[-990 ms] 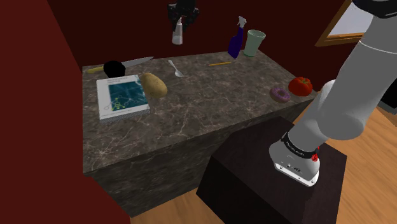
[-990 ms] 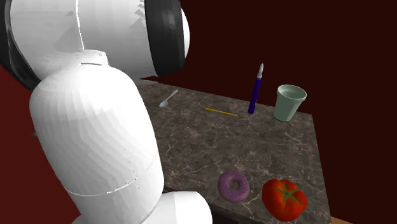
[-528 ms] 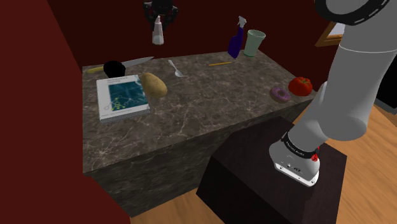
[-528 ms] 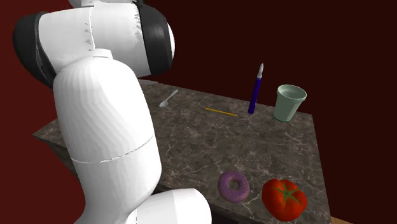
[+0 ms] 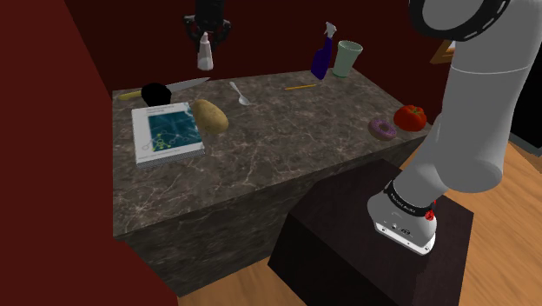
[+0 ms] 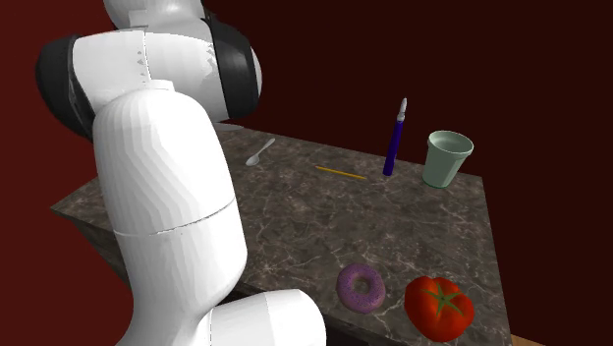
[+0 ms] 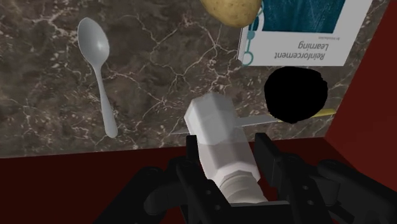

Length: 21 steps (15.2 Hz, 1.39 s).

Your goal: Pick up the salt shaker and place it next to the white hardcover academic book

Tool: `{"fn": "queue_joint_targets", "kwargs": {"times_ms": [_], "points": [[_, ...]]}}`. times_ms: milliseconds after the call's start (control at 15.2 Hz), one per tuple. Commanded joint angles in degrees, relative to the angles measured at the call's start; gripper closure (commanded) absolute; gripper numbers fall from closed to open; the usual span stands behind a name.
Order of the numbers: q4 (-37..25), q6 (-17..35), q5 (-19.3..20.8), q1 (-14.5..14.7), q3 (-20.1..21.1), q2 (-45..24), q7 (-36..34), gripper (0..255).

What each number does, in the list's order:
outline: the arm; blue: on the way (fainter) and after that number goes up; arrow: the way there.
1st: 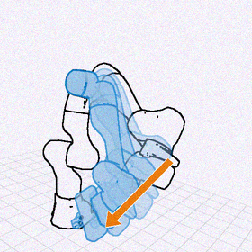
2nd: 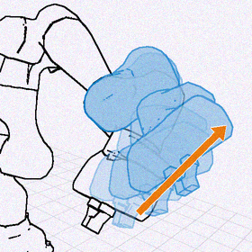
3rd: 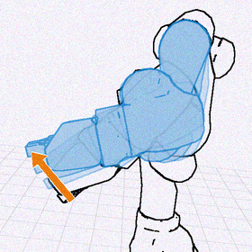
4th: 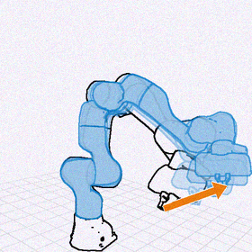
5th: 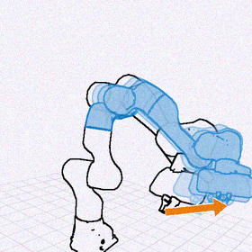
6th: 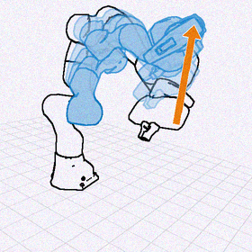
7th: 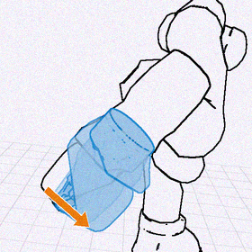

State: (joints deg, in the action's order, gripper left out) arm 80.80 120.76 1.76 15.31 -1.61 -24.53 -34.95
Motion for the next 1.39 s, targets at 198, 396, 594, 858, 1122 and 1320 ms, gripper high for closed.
{"fn": "queue_joint_targets", "kwargs": {"times_ms": [198, 396, 594, 858, 1122, 1320], "points": [[2.9, 3.6, 0.1, 0.0, 0.0, -0.6, -0.2, 255], [4.5, 5.6, 0.1, 0.0, 0.0, -1.1, -0.2, 255], [6.0, 7.7, 0.1, 0.0, 0.0, -1.6, -0.3, 255], [7.8, 10.3, 0.2, 0.0, 0.0, -2.5, -0.4, 255], [9.3, 12.9, 0.2, 0.0, 0.0, -3.6, -0.5, 255], [10.3, 14.8, 0.2, 0.0, 0.0, -4.5, -0.6, 255]]}}
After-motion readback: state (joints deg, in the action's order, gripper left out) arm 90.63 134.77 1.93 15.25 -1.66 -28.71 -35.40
